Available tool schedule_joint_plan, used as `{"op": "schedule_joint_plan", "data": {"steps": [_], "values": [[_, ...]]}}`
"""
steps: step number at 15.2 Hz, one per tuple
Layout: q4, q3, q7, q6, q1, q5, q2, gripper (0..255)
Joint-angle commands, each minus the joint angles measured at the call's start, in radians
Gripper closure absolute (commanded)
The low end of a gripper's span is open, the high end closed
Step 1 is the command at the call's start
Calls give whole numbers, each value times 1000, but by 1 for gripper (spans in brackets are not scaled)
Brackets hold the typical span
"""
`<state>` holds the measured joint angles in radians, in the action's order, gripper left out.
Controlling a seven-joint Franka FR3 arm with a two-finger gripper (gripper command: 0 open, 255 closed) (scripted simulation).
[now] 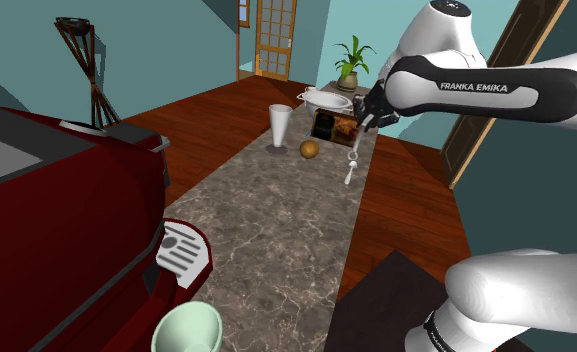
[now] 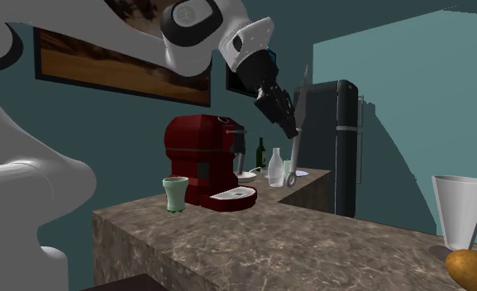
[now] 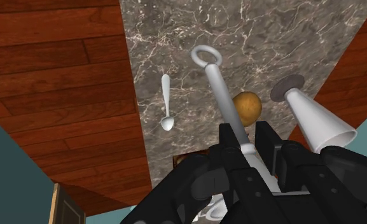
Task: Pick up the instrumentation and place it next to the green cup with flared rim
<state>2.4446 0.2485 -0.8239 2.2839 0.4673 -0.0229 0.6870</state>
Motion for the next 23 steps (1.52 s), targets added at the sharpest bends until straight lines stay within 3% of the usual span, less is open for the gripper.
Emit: {"op": "schedule_joint_plan", "data": {"steps": [1, 18, 23], "values": [[-27, -2, 2, -29, 0, 1, 2, 255], [-277, -18, 28, -239, 10, -4, -37, 255], [-274, 80, -81, -288, -16, 14, 10, 255]]}}
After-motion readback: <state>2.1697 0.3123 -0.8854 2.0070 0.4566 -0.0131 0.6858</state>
